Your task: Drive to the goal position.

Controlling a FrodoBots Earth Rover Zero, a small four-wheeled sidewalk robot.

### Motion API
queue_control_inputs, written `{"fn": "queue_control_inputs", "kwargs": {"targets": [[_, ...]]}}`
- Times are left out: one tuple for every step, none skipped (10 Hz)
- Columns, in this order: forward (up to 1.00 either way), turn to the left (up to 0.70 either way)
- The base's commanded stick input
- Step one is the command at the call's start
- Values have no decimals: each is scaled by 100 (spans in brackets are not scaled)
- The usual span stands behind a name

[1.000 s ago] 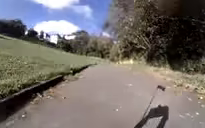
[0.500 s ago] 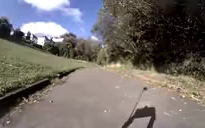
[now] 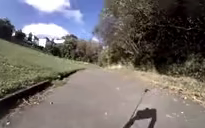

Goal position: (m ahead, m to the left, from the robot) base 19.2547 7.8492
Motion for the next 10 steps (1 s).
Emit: {"fn": "queue_control_inputs", "kwargs": {"targets": [[70, 0], [70, 0], [70, 0], [70, 0], [70, 0], [70, 0], [70, 0], [70, 0], [70, 0], [70, 0]]}}
